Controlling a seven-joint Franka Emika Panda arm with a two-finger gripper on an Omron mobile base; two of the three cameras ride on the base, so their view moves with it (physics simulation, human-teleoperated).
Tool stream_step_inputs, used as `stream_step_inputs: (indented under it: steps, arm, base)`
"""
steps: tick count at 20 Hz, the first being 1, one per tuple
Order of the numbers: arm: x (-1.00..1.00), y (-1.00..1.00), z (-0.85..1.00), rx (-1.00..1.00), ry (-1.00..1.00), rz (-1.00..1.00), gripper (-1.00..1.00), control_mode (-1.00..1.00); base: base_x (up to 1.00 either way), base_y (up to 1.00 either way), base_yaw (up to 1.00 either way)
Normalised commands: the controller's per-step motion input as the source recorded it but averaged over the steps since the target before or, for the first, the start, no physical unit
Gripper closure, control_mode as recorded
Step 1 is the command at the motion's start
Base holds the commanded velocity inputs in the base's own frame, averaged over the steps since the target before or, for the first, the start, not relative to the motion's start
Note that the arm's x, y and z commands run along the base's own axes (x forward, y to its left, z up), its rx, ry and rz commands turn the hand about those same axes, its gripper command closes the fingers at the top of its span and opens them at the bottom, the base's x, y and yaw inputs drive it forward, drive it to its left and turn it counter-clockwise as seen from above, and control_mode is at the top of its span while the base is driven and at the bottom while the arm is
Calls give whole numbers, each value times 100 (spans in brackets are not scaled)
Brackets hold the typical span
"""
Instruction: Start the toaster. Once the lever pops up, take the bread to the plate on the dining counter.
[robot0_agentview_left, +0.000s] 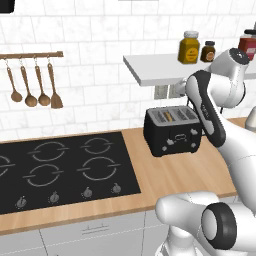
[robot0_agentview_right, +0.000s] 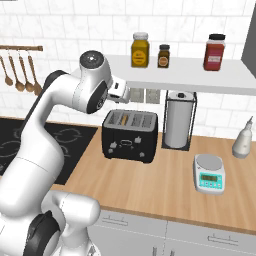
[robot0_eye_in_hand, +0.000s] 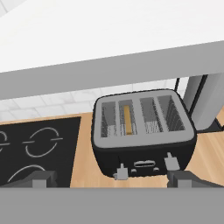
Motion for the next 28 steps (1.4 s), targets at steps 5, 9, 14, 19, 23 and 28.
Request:
stream_step_inputs:
  steps: [5,9,14,19,23,28]
  arm:
    - [0,0,0,0,0,0,-100,-100]
    - [0,0,0,0,0,0,-100,-100]
    - [0,0,0,0,0,0,-100,-100]
    - [0,0,0,0,0,0,-100,-100]
    - [0,0,0,0,0,0,-100,-100]
    - [0,0,0,0,0,0,-100,-100]
  base:
    - [0,0,0]
    - [0,0,0]
    - [0,0,0]
    - [0,0,0]
    - [0,0,0]
    - [0,0,0]
